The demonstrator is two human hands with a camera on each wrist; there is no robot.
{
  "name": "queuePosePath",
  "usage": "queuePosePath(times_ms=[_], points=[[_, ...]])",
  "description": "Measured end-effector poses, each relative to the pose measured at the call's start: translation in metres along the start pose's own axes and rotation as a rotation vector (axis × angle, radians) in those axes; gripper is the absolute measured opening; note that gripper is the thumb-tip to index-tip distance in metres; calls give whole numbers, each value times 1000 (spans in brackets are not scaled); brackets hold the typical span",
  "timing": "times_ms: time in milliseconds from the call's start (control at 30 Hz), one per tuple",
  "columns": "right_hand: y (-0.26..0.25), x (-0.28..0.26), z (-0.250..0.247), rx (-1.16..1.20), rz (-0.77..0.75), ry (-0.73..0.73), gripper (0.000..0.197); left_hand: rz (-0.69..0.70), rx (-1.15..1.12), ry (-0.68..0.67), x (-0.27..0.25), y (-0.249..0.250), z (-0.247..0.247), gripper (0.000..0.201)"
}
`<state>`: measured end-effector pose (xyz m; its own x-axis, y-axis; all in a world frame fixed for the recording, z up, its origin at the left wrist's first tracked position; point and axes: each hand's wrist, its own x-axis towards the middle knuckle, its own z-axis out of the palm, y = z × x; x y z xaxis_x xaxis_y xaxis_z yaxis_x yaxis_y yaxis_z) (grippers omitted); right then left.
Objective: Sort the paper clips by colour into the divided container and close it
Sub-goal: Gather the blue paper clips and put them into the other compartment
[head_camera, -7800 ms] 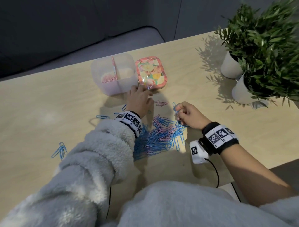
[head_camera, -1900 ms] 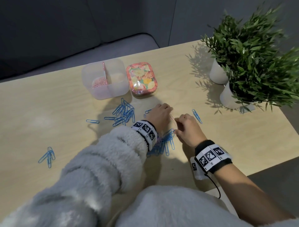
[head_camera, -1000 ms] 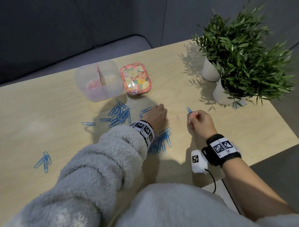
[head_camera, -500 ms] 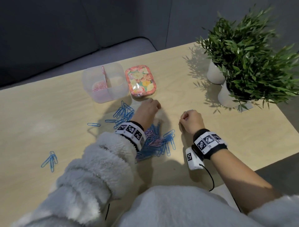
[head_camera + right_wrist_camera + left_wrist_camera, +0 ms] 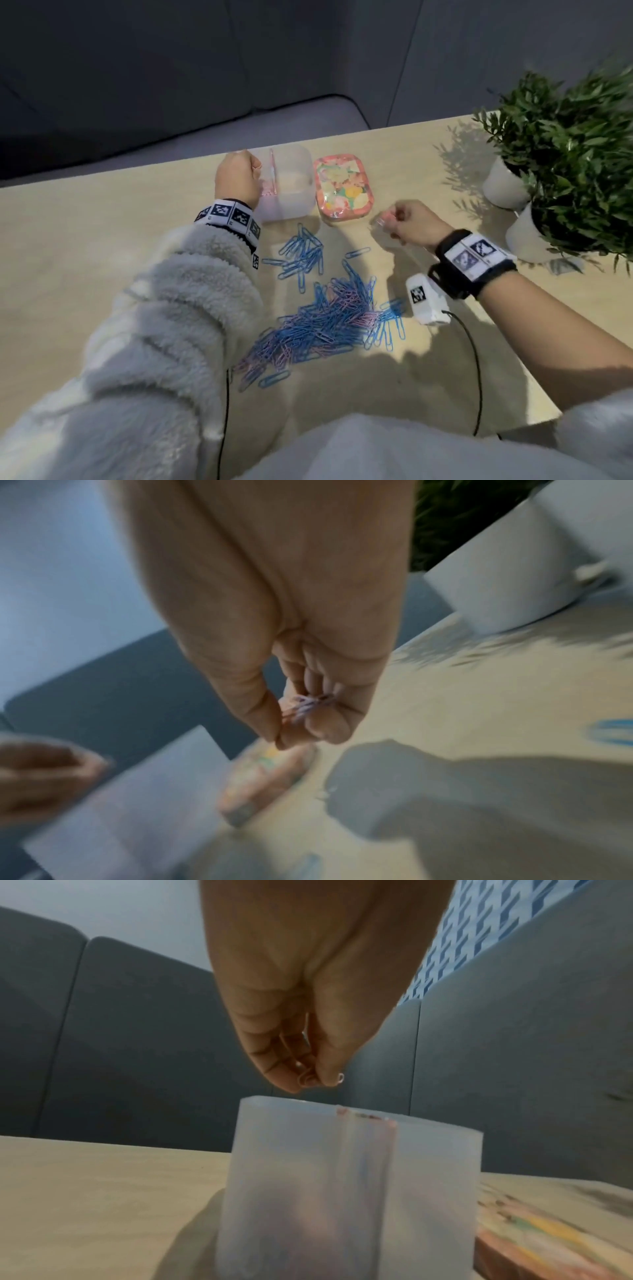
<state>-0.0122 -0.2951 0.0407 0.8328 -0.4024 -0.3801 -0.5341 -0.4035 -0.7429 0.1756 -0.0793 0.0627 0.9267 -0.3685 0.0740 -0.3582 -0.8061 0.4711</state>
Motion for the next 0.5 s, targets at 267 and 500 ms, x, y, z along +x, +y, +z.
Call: queuePosePath(times_ms=[267,500], points=[[-137,49,55,680,124,-185,30,-37,-135,-9,-14,-16,-1,27],[-175,69,102,626,140,-237,22,-124,-445,150,-51,-36,-11,23]])
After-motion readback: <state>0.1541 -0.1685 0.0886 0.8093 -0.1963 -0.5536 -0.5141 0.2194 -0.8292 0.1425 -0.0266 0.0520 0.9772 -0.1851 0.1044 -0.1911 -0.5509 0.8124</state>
